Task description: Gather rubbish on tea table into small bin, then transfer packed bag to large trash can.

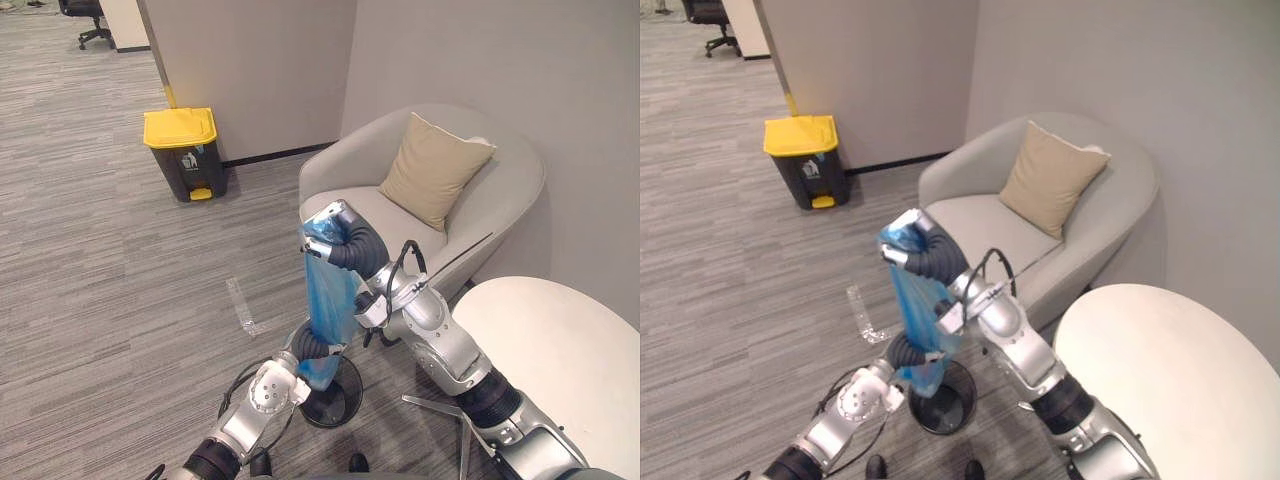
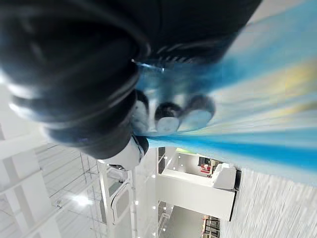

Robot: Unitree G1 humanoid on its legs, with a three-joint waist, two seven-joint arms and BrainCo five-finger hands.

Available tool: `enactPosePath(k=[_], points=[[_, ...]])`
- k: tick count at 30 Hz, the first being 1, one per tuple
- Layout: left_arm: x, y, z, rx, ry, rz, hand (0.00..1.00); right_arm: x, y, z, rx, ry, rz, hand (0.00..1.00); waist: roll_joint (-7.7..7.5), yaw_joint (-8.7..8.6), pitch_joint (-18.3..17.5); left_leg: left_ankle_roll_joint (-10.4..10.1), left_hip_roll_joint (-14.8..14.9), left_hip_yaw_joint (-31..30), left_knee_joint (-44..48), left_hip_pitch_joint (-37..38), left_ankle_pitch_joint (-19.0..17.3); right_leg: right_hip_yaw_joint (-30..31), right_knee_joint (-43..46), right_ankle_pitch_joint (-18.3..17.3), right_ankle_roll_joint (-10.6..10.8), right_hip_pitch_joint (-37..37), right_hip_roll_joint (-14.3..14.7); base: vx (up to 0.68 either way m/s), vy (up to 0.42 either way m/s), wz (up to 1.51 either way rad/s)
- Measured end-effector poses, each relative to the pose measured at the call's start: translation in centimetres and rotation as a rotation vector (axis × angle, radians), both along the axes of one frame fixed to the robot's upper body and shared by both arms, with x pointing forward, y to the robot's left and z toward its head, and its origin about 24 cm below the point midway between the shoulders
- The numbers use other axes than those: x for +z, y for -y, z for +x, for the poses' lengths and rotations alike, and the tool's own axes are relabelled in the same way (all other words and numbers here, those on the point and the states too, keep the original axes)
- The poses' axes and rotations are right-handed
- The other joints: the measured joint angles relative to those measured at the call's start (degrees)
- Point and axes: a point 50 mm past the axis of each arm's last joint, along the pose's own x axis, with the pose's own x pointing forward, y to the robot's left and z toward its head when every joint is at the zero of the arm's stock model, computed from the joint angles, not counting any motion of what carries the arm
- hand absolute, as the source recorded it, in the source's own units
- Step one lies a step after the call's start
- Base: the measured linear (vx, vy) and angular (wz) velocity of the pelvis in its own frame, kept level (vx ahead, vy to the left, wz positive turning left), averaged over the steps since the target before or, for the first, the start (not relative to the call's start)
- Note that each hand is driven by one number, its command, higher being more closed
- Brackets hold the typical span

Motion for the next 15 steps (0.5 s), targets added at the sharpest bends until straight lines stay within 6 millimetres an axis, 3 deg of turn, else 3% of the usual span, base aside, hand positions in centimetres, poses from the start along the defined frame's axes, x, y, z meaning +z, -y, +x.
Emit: enactPosePath(k=[1,2,6,10,15], points=[[-0.1,-0.2,0.0,0.012,-0.005,-0.004,1.0,-0.4,0.1,-0.1,-0.01,-0.011,-0.008,1.0,0.0,-0.01,0.0,0.0,0.0,0.1,0.0,0.1,0.0,0.1,0.0,0.0,0.0,0.0,0.0,0.01,-0.006,-0.05],[-0.2,-0.7,0.0,0.042,-0.015,-0.014,1.0,-1.2,0.4,-0.3,-0.025,-0.029,-0.025,0.0,0.0,-0.02,0.0,0.0,0.0,0.2,0.0,0.2,0.0,0.2,0.0,0.0,0.0,0.0,0.0,0.0,-0.006,-0.04],[-0.4,-2.0,0.0,0.112,-0.033,-0.023,1.0,-4.5,1.8,-0.9,-0.123,-0.104,-0.111,0.0,0.05,-0.07,0.1,-0.2,0.0,0.0,0.0,0.8,-0.2,0.0,0.0,-0.5,0.5,0.8,-0.1,0.0,-0.001,0.02],[1.2,-2.4,0.2,0.171,0.021,-0.091,1.0,-7.0,2.4,-2.2,-0.18,-0.138,-0.217,0.0,0.08,-0.06,0.1,-0.4,-0.1,-0.4,0.0,0.7,-0.8,-0.5,0.1,-1.2,0.1,0.8,-0.1,-0.01,0.001,0.04],[2.0,-3.2,-0.6,0.241,0.045,-0.159,1.0,-8.2,3.1,-2.8,-0.307,-0.084,-0.351,0.0,0.2,-0.01,0.2,-0.4,-0.3,-0.5,0.0,0.8,-0.8,-0.6,0.4,-1.4,0.2,0.8,-0.2,0.0,0.0,0.0]])
